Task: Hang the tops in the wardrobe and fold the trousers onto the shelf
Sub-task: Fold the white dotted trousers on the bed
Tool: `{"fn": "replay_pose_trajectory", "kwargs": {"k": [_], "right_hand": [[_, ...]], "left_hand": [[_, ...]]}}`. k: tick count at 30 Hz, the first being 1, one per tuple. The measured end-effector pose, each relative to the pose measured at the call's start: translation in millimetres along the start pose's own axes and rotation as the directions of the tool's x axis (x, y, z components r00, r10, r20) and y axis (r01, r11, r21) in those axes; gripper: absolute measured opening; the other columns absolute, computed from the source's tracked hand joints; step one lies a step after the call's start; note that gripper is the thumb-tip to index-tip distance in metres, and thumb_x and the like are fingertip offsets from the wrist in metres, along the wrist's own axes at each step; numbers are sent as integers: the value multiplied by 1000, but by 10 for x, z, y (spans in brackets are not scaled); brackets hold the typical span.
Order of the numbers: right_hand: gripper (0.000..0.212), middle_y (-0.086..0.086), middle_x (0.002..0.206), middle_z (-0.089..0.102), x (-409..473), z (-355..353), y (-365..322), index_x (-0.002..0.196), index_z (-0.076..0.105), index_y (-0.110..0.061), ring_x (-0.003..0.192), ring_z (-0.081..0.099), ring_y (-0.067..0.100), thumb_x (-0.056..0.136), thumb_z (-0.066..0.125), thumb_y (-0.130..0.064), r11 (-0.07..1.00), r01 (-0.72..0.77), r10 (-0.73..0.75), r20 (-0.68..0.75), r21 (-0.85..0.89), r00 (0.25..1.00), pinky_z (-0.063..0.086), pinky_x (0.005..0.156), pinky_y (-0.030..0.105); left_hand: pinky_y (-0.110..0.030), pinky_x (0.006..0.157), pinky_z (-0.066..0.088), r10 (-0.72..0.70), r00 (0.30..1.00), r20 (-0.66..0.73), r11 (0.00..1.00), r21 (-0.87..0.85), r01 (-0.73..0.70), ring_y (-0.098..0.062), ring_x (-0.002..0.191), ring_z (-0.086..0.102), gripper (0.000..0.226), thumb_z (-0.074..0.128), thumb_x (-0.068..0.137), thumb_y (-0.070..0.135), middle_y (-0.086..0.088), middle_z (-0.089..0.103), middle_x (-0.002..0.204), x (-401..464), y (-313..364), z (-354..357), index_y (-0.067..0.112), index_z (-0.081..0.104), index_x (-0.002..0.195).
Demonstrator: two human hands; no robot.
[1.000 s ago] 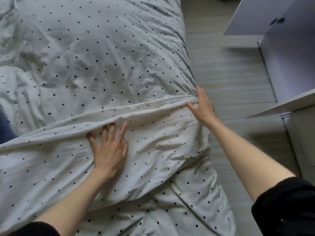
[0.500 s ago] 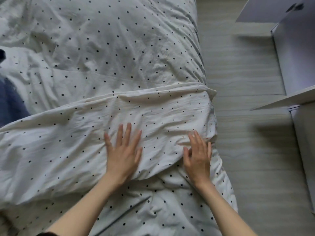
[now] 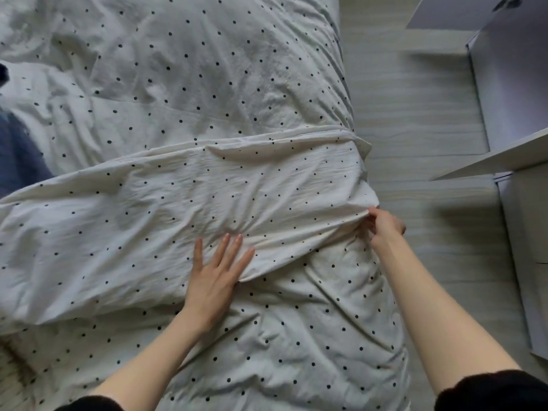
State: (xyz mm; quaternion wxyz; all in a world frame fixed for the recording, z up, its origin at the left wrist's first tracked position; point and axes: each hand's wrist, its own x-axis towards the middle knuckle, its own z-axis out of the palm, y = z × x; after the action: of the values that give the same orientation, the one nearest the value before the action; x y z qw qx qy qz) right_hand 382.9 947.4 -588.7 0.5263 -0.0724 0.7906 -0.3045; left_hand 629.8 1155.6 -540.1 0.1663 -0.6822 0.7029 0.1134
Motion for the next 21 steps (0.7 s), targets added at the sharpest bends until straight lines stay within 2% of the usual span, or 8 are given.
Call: {"fn": "replay_pose_trajectory", "kwargs": {"k": [3, 8, 10, 12, 14, 17, 19, 21], "right_hand": [[9, 7, 81, 64, 56, -44, -86, 88, 59, -6, 45, 57, 4, 87, 50, -4, 991, 115, -123, -130, -65, 984, 47, 46, 15], [17, 0, 54, 61, -57, -2, 27, 73, 51, -12, 42, 55, 9, 85, 60, -5, 998, -39, 40, 28, -40, 999, 32, 31, 11], [20, 5, 74, 62, -85, 59, 26, 72, 50, -10, 55, 56, 12, 83, 63, -1, 999, -42, 42, 1, -28, 999, 42, 36, 18], [12, 12, 99, 65, -82, 108, -1, 79, 55, -4, 73, 59, 20, 82, 61, 5, 1000, -10, 10, -51, 8, 999, 55, 60, 27], [15, 14, 117, 61, -92, 105, -6, 100, 60, -1, 90, 56, 22, 85, 58, 0, 989, 64, -82, -135, -134, 987, 50, 74, 29], [41, 14, 138, 45, -228, 88, 81, 130, 47, -11, 124, 41, 30, 91, 55, -21, 800, 183, -305, -126, -572, 944, 34, 100, 38], [53, 15, 148, 29, -386, 121, 158, 142, 35, -15, 136, 25, 32, 94, 50, -33, 624, 317, -421, 35, -714, 906, 23, 109, 44], [56, 12, 156, 17, -566, 193, 260, 148, 27, -17, 143, 13, 28, 98, 41, -37, 394, 488, -527, 243, -779, 814, 12, 114, 45]], "left_hand": [[-71, 94, 28, -4, 1000, 4, 1000, 17, 4, -34, 121, 53, 85, 81, 47, -3, -13, 54, 134, -6, 0, 30, 19, 61, 126], [-70, 96, 27, 4, 1000, 6, 1000, 13, -4, -32, 123, 52, 89, 83, 43, 1, -11, 54, 135, -7, -1, 85, 23, 60, 127], [-69, 98, 24, 3, 1000, -8, 1000, 23, -3, -31, 124, 52, 90, 82, 45, 1, -10, 53, 136, -9, -14, 116, 25, 59, 128], [-68, 102, 16, -11, 1000, 20, 1000, -9, 12, -30, 130, 45, 87, 79, 54, 2, -8, 47, 142, -3, -19, 90, 29, 52, 133], [-67, 105, -8, -10, 998, 70, 1000, -12, 11, -30, 143, 17, 84, 62, 77, 5, -5, 16, 156, 3, -15, 106, 36, 26, 146], [-60, 100, -29, -43, 994, 104, 999, 25, 41, -27, 138, -24, 68, 39, 94, 29, 1, -19, 153, -21, -67, 225, 38, 0, 149], [-61, 105, -23, -97, 991, 94, 995, 0, 97, -28, 139, -20, 62, 27, 92, 53, 0, -9, 155, -102, -106, 199, 37, 10, 149], [-60, 110, -6, -141, 989, 42, 985, -96, 145, -30, 142, 7, 63, 20, 89, 59, -5, 21, 154, -246, -135, 169, 31, 36, 143]]}}
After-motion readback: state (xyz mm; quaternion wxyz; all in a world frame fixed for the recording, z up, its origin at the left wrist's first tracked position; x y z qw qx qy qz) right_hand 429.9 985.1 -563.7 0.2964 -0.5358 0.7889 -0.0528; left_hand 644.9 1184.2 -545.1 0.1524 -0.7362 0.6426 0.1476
